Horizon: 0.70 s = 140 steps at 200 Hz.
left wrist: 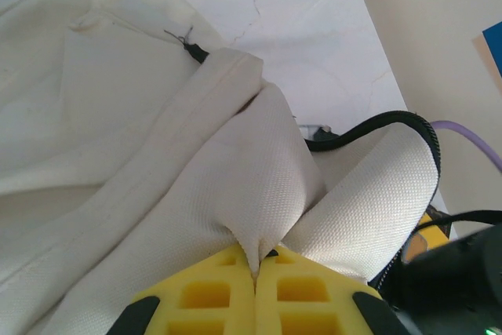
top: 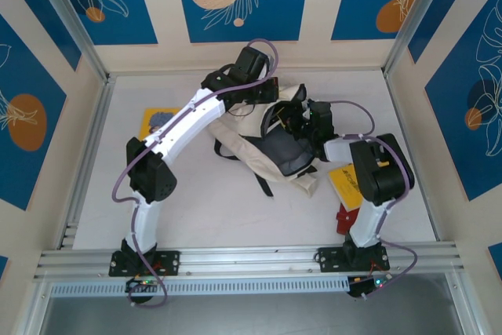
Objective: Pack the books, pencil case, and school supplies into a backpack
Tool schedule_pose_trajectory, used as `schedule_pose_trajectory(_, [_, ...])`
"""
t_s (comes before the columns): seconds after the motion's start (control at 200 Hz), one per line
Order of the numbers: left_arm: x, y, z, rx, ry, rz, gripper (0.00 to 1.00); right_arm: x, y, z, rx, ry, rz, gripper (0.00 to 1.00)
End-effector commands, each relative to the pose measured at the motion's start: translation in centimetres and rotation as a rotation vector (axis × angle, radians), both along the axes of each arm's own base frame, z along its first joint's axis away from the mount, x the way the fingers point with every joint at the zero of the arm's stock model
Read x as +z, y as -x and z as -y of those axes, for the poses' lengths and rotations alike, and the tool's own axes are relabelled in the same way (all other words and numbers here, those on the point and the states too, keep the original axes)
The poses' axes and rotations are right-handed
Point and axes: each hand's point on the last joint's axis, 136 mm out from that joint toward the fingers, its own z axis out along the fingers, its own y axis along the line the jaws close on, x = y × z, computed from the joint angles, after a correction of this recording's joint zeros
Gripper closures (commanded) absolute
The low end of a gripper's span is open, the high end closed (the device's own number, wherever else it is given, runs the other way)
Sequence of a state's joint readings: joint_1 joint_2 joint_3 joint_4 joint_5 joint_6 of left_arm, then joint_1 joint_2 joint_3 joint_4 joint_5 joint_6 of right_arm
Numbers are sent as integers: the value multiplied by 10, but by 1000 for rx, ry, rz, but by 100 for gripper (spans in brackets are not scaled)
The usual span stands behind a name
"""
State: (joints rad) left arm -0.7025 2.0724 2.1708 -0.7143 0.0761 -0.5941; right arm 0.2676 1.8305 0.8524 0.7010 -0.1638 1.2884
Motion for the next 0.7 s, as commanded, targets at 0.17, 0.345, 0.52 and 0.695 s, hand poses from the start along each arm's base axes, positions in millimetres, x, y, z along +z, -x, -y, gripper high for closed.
schedule_pose_trajectory(0.17, [19, -14, -7, 44, 16, 52, 100, -3, -15, -18, 50, -23, -13, 71])
schedule_pose_trajectory(0.345, [6, -25, -26, 108, -30, 35, 100, -16, 9, 4, 1, 112, -111, 39])
schedule_pose_trajectory(0.52, [-4, -31, -31, 114, -33, 20, 100, -21, 48, 23, 13, 217, -179, 32])
schedule_pose_trajectory(0.695, [-18, -36, -46, 138, -47, -2, 100, -15, 90, 39, 34, 307, -204, 32])
